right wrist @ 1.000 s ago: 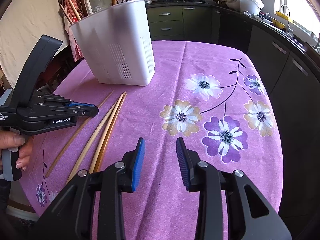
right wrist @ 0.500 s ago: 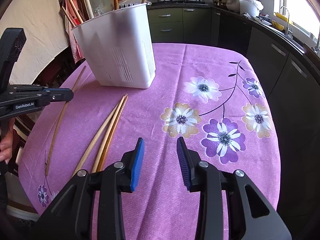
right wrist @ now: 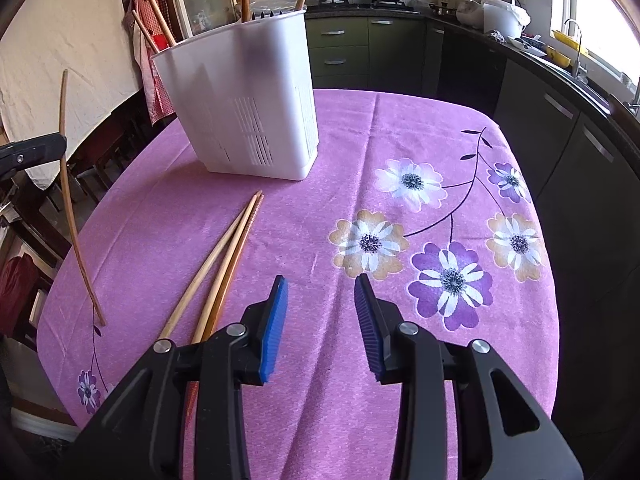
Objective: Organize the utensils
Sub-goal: 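Hold the chopstick upright with the left gripper while the right gripper grasps another chopstick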
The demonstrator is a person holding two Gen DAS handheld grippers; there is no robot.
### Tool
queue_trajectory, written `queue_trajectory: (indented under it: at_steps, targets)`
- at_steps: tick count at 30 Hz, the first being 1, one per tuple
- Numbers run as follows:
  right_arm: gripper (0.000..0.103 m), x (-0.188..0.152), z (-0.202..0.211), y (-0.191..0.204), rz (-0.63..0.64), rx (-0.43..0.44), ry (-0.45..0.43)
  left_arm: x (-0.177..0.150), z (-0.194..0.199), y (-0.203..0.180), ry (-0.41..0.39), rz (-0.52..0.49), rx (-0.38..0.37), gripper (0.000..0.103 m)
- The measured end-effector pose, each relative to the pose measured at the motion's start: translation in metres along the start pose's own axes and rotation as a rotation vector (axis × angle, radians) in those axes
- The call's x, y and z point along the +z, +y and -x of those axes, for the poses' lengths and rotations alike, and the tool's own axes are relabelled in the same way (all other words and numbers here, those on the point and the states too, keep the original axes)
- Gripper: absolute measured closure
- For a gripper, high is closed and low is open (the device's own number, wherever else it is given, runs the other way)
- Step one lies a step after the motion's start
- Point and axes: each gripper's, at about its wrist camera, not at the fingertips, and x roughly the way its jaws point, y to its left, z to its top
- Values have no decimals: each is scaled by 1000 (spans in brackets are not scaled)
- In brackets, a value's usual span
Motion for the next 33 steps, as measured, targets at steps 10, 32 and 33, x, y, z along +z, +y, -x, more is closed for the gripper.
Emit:
queue_trajectory:
  at_steps: [10,32,33]
  targets:
    - [67,1,-5,6,11,10,12,-24,36,-1,-59,-23,2,98]
    - [84,49,-92,40,33,97,191,-37,53,0,-77,-56,17,97]
    - [84,50,-93,41,38,93,190,-37,52,1,-77,-55,18,97]
